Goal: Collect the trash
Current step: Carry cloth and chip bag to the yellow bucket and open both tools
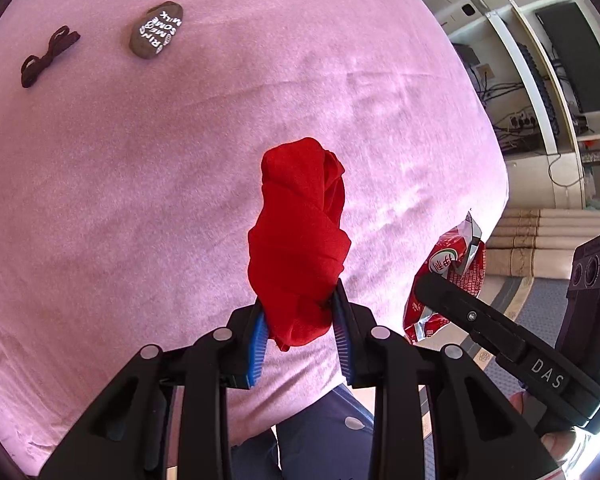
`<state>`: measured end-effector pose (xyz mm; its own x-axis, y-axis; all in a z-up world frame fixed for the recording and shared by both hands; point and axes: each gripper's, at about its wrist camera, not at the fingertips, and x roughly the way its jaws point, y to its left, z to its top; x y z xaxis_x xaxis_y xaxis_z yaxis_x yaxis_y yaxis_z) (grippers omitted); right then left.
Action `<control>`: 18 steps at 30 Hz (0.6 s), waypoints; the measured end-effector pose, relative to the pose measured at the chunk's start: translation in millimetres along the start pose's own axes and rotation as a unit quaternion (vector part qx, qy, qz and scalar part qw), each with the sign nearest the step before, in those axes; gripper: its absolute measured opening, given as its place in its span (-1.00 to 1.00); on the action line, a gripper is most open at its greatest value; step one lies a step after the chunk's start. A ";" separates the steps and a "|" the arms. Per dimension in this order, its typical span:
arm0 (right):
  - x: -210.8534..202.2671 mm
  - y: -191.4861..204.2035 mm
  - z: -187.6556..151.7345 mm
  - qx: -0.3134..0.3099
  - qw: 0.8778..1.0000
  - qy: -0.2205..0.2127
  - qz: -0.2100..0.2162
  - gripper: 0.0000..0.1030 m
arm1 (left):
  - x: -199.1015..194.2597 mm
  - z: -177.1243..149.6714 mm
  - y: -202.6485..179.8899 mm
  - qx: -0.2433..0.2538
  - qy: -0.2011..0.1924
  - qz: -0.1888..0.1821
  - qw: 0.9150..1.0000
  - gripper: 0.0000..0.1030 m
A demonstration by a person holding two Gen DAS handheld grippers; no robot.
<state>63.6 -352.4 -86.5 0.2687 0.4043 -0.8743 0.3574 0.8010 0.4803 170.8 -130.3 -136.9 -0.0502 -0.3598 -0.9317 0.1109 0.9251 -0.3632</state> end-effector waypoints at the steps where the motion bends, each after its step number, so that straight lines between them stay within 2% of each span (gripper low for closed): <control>1: -4.4 -5.4 -4.9 0.005 1.000 -0.004 0.000 -0.39 | 1.5 -4.4 -6.3 0.007 0.003 -0.001 1.000 -0.43; 11: -39.4 -66.6 -22.2 0.056 0.998 -0.032 -0.005 -0.39 | 30.9 -27.4 -84.7 0.063 0.034 -0.001 0.997 -0.43; 18: -79.6 -138.0 -22.4 0.091 0.995 -0.038 -0.018 -0.39 | 67.7 -34.7 -162.1 0.094 0.058 -0.004 0.994 -0.42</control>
<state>-27.2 -485.3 -84.8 0.3170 0.3378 -0.8862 0.5215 0.7184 0.4604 115.0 -300.4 -140.9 -0.1653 -0.3394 -0.9260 0.2936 0.8794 -0.3748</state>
